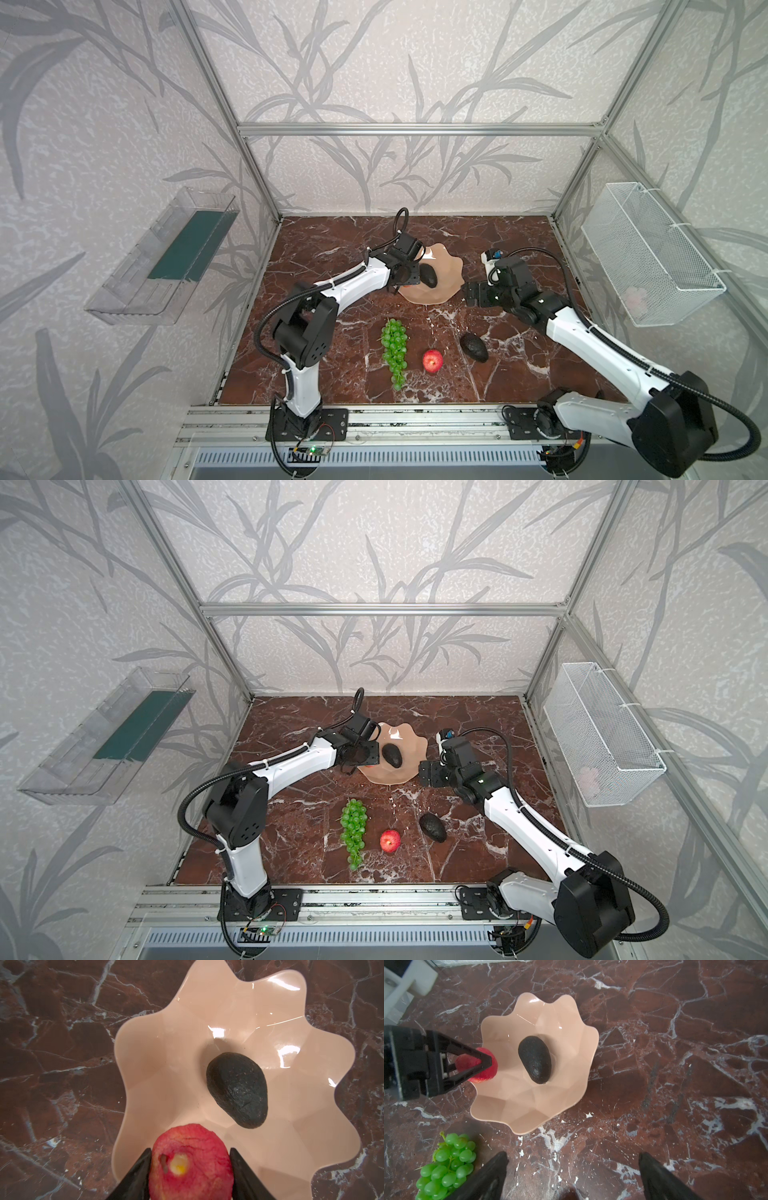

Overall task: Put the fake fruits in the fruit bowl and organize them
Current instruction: 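Lower the apple into the bowl beside the avocado and open the left gripper, then place the second avocado in the bowl with the right gripper while the left withdraws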

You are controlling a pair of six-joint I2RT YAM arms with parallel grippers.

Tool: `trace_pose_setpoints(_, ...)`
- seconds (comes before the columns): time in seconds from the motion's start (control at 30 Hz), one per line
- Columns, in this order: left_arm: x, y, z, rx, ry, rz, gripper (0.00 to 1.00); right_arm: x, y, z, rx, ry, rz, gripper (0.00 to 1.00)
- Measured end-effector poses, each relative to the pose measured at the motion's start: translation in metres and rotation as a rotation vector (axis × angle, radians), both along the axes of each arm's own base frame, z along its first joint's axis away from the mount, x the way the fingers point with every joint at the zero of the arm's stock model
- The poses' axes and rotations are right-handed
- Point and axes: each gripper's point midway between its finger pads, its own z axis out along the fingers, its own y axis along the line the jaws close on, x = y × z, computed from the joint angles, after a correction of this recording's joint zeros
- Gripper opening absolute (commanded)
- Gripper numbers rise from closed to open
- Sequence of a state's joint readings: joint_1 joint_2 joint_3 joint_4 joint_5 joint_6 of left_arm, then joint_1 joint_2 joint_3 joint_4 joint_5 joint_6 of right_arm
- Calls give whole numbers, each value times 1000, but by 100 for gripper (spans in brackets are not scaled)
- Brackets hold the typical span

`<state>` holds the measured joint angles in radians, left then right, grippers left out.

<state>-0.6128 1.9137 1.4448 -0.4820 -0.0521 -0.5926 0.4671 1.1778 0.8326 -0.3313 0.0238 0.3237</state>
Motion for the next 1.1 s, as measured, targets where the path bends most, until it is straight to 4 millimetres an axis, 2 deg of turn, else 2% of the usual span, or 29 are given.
trace_pose_setpoints(0.33,16,-17,-26,15,26,-1,58,-20,1,-20,21,75,29,97)
trace_pose_setpoints(0.53,18,-19,-37,21,43,4,66,-37,1,-39,18,141,50,97)
trace_pose_setpoints(0.8,18,-19,-35,14,46,16,81,-67,10,-59,-16,216,107,96)
trace_pose_setpoints(0.9,19,-19,-24,1,25,16,84,-84,15,-70,-34,251,135,96)
trace_pose_setpoints(0.97,20,-19,-7,-15,-7,17,86,-95,16,-78,-54,280,145,96)
trace_pose_setpoints(1.1,18,-11,50,-76,-133,33,88,-110,17,-90,-76,325,148,95)
